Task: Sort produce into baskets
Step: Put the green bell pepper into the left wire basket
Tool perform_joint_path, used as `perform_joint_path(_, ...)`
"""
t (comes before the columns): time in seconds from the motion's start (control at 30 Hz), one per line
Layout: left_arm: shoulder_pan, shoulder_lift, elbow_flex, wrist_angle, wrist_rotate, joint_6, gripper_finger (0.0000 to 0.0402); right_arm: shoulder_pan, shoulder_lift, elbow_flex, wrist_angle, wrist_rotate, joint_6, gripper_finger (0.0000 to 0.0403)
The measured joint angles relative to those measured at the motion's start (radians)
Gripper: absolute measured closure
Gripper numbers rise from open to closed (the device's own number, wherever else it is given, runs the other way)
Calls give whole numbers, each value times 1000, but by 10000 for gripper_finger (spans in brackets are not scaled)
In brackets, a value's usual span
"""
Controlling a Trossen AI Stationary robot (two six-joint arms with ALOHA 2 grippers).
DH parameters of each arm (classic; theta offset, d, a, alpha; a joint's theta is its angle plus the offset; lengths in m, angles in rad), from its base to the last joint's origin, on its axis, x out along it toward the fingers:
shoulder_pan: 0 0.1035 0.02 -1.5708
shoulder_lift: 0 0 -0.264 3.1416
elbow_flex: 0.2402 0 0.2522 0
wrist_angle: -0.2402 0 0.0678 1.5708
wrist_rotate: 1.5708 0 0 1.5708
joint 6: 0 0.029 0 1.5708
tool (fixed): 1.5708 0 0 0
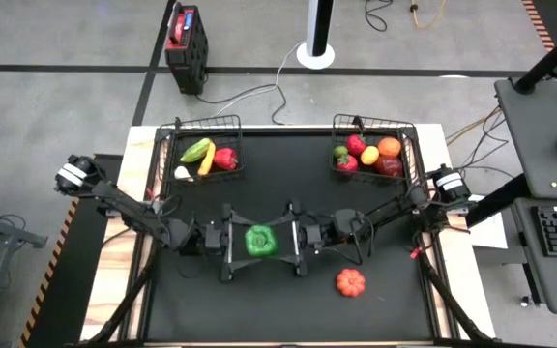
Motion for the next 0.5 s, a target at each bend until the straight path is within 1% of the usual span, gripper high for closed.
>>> perform_joint_path(0.23, 0, -7, -10, -2, -2, -15, 92, 4, -1, 0, -20, 7, 12, 77)
perform_joint_path(0.37, 0, -8, -10, -8, -34, -31, 95, 1, -4, 0, -37, 13, 75, 67)
perform_joint_path(0.5, 1, -9, -10, -12, -53, -24, 95, 1, -16, 0, -66, 33, 100, 55)
